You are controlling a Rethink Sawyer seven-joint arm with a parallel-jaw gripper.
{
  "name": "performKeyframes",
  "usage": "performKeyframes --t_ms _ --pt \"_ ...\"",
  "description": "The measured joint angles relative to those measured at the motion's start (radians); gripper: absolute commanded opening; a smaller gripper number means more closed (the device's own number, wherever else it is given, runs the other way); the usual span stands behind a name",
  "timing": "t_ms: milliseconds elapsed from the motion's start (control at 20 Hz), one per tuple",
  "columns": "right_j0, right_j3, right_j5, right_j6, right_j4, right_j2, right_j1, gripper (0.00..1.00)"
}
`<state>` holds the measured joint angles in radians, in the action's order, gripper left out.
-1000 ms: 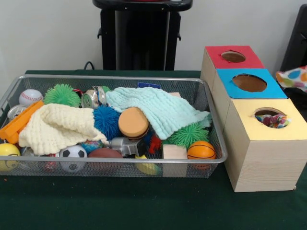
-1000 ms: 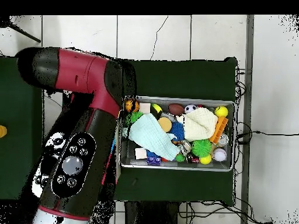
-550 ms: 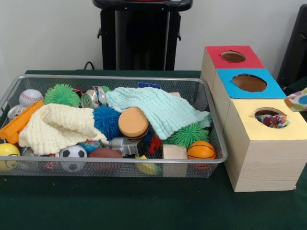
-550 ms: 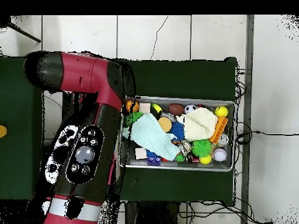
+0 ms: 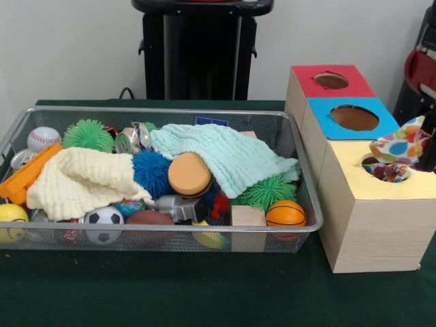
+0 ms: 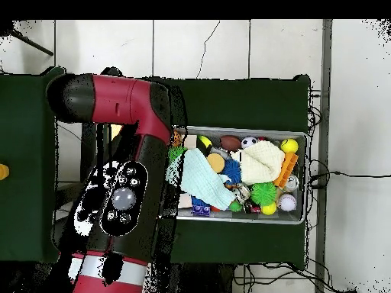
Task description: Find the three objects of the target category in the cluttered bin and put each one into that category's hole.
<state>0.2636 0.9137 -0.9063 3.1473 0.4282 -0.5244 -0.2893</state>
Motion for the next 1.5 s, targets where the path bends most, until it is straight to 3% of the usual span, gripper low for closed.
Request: performKeyframes --t_ms 1000,1500 --pt "-0.032 0.175 0.010 0.000 -0.097 0.172 -0.035 0.00" --pt "-0.033 0.213 0.011 0.000 -0.123 0.212 -0.036 0.00"
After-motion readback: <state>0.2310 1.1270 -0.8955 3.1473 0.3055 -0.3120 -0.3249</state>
